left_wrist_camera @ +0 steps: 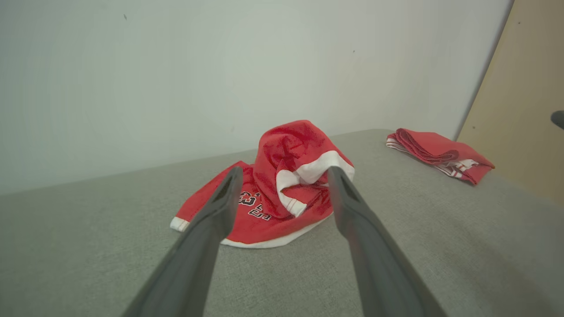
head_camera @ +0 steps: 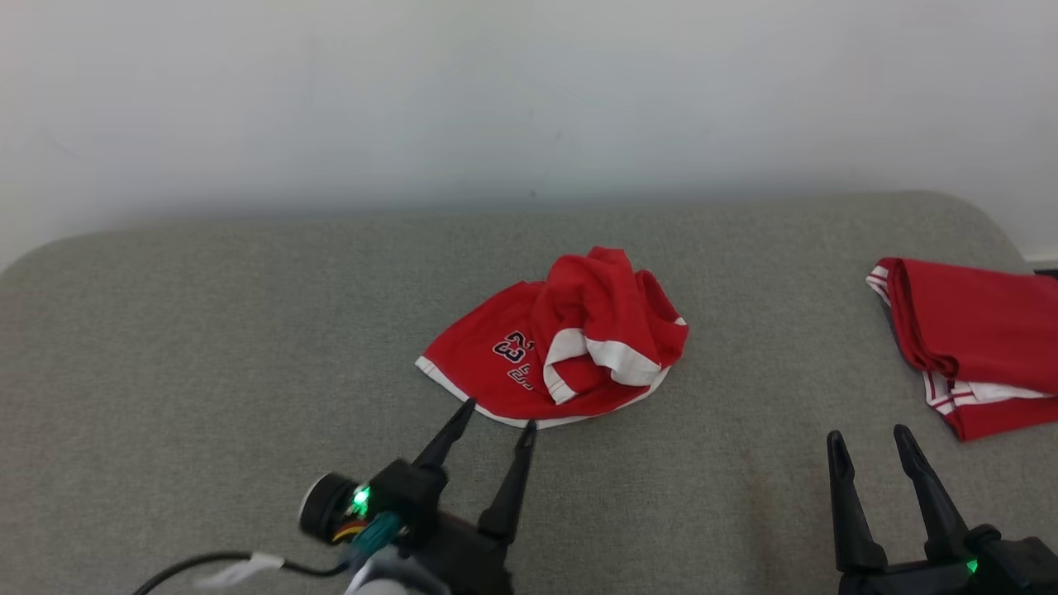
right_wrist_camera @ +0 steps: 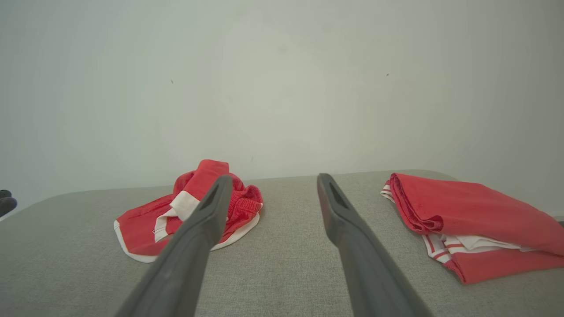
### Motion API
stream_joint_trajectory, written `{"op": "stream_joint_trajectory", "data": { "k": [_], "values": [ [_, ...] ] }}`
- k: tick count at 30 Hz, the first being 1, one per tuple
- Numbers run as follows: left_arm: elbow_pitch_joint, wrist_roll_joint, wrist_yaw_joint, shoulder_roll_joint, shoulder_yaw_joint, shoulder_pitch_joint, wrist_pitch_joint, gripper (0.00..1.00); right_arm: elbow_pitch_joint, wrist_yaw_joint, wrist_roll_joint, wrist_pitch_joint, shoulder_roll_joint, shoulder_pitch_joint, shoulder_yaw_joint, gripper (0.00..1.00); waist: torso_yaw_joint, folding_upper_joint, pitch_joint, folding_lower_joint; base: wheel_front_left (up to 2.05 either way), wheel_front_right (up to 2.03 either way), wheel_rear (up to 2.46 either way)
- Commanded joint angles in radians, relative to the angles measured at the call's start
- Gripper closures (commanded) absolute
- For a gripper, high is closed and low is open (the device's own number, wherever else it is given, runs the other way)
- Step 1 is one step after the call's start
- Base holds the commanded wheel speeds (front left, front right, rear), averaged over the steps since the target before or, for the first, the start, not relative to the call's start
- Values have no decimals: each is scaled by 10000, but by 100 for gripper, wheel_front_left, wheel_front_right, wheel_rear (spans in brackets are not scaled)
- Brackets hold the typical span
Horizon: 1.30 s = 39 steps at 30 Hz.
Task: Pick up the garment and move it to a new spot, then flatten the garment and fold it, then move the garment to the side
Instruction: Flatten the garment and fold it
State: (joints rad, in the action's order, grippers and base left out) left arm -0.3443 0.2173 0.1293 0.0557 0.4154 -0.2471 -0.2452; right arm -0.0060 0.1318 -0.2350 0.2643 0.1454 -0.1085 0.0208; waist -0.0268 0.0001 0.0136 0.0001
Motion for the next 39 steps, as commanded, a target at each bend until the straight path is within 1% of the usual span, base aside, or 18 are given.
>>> {"op": "stream_joint_trajectory", "data": {
  "k": [1, 3, 6, 9, 11, 14, 18, 19, 21, 26, 27, 28, 33, 36, 39],
  "values": [
    [-190, 282, 8, -61, 329, -582, 148, 0, -40, -27, 91, 1, 12, 167, 43, 0, -593, -1, 698, -1, 0, 0, 0],
    [-745, 1014, -3, -33, 983, -1328, 455, 0, -45, -27, 109, 3, -6, 308, 35, 0, -797, -1, 969, -1, 0, 0, 0],
    [-1406, 1700, 2, -40, 2029, -2443, 859, 0, -46, -27, 82, 1, -42, 576, 66, 0, -1128, -1, 1330, -1, 0, 0, 0],
    [-2129, 2221, 2, -24, 2571, -3308, 1106, 0, -103, -27, 32, 2, -87, 747, 145, 0, -1418, -1, 1559, -1, 0, 0, 0],
    [-2678, 2279, -1, -33, 2681, -3797, 1252, 0, -118, -27, -2, 2, -100, 846, 213, 0, -1594, -1, 1683, -1, 0, 0, 0],
    [-3423, 2101, -198, -44, 2732, -4422, 1348, 0, -174, -27, -46, 2, -136, 944, 221, 0, -1802, -1, 1850, -1, 0, 0, 0],
    [-4264, 1969, -618, -43, 2775, -5073, 1445, 0, -174, -27, -82, 2, -193, 1075, 320, 0, -2056, -1, 2063, -1, 0, 0, 0],
    [-4264, 1969, -618, -43, 2775, -5073, 1445, 0, -174, -27, -82, 2, -193, 1075, 320, 0, -2056, -1, 2063, -1, 0, 0, 0],
    [-4667, 2031, -854, -42, 2813, -5260, 1598, 0, -144, -27, -106, 2, -221, 1135, 352, 0, -2161, -1, 2111, -1, 0, 0, 0],
    [-5032, 2794, -726, -46, 3130, -5584, 2126, 0, -43, -27, -110, 2, -273, 1250, 441, 0, -2360, -1, 2044, -1, 0, 0, 0],
    [-4992, 3103, -684, -48, 3139, -5617, 2152, 36, -20, -27, -88, 1, -287, 1265, 451, 0, -2408, -1, 2004, -1, 0, 0, 0],
    [-4887, 3428, -639, -54, 3137, -5615, 2098, 100, 2, -27, -72, 2, -304, 1267, 464, 0, -2452, -1, 1961, -1, 0, 0, 0],
    [-4355, 5322, -426, -55, 3329, -5807, 1895, 100, 123, -27, -30, 1, -384, 1183, 498, 0, -2724, -1, 1624, -1, 0, 0, 0],
    [-3781, 6513, -489, -55, 3363, -6060, 1735, 100, 156, -27, -51, 2, -413, 1077, 502, 0, -2833, -1, 1459, -1, 0, 0, 0],
    [-3197, 7650, -681, -58, 3458, -6536, 1506, 100, 212, -27, -61, 2, -441, 1022, 537, 0, -2973, -1, 1277, -1, 0, 0, 0]
  ]
}}
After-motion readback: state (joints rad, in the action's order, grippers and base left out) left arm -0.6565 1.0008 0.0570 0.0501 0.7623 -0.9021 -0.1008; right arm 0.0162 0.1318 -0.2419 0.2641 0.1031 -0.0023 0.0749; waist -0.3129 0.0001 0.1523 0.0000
